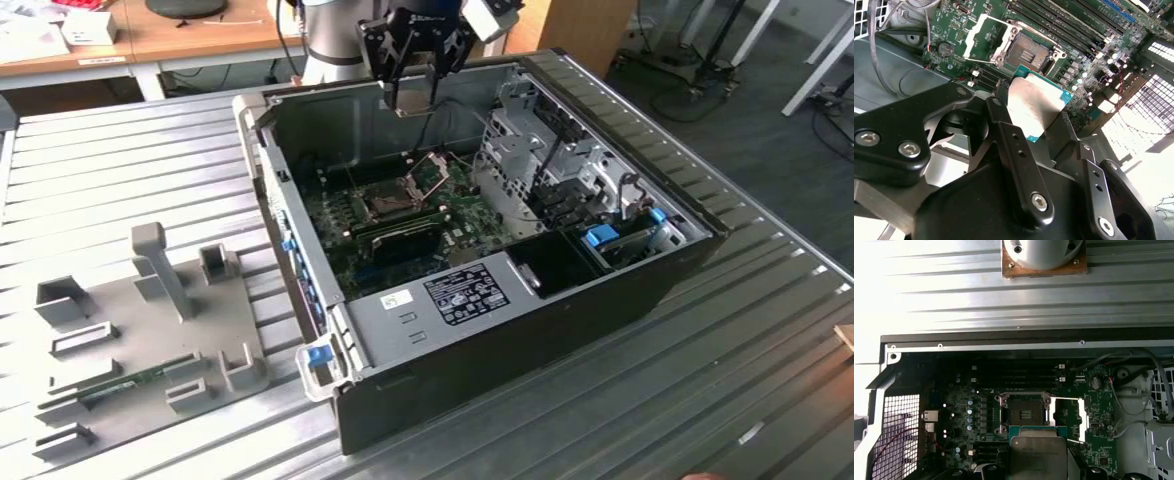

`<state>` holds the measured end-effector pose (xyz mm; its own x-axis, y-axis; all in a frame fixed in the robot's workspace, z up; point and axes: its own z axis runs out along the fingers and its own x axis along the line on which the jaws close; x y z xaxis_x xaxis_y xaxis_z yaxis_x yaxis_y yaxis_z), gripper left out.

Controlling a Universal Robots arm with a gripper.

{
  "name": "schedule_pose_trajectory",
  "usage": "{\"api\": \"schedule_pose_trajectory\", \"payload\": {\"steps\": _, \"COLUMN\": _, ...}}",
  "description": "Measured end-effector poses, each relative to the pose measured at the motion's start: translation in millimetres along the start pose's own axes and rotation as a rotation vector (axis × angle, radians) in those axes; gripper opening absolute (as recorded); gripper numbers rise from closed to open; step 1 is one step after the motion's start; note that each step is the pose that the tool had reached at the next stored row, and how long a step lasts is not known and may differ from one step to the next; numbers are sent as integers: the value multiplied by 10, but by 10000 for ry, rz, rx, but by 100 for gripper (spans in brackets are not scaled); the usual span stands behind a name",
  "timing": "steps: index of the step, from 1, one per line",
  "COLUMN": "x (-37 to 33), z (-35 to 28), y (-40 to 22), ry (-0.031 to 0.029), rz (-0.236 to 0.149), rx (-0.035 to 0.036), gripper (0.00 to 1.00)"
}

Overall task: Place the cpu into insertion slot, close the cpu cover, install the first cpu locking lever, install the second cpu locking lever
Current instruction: 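Place the cpu into insertion slot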

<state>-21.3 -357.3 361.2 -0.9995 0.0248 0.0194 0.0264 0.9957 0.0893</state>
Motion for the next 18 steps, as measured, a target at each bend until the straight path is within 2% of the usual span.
{"api": "schedule_pose_trajectory", "payload": {"steps": 9, "x": -1, "z": 24, "y": -2, "ry": 1, "rz": 0, "rx": 2, "gripper": 54}}
{"api": "schedule_pose_trajectory", "payload": {"steps": 11, "x": -2, "z": 77, "y": -7, "ry": 0, "rz": 0, "rx": -1, "gripper": 54}}
{"api": "schedule_pose_trajectory", "payload": {"steps": 18, "x": -2, "z": 101, "y": -9, "ry": 0, "rz": 0, "rx": -1, "gripper": 54}}
